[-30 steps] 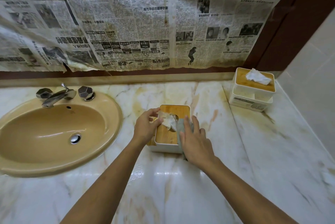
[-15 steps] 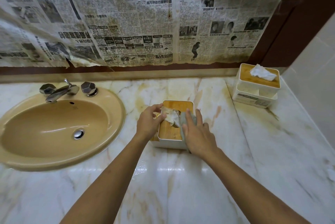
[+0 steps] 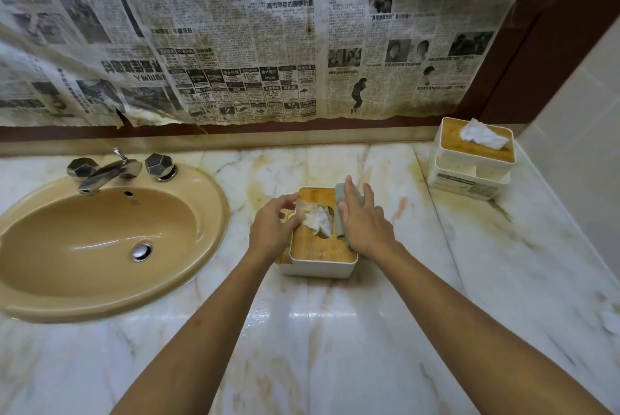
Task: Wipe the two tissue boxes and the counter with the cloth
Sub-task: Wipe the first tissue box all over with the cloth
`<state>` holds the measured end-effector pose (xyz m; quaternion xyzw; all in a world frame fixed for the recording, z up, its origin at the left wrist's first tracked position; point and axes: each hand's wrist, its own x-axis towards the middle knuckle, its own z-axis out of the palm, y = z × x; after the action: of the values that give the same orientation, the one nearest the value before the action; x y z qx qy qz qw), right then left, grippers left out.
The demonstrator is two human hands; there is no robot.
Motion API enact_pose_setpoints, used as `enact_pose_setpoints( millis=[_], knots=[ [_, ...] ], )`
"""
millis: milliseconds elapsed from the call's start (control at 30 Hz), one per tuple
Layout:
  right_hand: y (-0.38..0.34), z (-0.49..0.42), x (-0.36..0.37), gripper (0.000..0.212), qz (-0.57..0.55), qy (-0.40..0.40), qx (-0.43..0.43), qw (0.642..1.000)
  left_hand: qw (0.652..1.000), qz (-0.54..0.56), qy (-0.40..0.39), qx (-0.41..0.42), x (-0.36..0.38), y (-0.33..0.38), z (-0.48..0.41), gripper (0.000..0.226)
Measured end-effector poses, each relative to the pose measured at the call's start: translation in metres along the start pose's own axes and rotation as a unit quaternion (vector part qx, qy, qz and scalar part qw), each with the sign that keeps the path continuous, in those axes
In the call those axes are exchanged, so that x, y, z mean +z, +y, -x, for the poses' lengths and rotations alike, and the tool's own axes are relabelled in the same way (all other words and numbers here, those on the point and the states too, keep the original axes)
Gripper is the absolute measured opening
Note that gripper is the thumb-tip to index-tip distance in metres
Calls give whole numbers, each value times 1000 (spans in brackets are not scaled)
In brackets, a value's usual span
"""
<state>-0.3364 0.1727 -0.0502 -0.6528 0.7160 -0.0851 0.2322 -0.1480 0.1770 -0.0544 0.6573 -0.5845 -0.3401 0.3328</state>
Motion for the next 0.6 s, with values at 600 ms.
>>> enact_pose_setpoints(
  millis=[600],
  knots=[
    [3,-12,-9,56,42,-2,-46,998,1000,2,-5,-9,-1,5,4,39]
  ],
)
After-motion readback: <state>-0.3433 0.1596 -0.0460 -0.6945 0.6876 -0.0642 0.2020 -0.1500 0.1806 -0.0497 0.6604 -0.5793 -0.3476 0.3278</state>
